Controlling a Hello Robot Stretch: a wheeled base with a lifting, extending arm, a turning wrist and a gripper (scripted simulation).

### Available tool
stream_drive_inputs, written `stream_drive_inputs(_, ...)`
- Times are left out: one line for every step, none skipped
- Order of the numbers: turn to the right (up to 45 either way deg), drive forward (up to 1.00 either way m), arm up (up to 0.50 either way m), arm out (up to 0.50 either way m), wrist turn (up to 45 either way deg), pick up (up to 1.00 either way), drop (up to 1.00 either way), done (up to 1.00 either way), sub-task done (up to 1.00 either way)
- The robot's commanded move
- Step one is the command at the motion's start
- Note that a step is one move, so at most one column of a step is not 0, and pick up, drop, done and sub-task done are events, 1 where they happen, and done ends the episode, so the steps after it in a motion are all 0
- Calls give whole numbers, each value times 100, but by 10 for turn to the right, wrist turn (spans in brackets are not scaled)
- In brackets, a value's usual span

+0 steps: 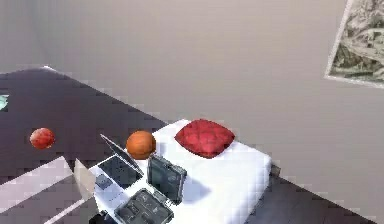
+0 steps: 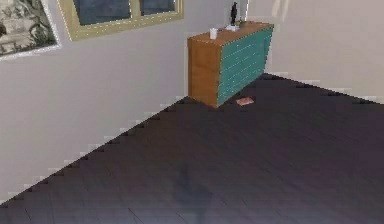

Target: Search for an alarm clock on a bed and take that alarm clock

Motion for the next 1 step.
stream_drive_inputs(-450,0,0,0,0,0,0,0,0)
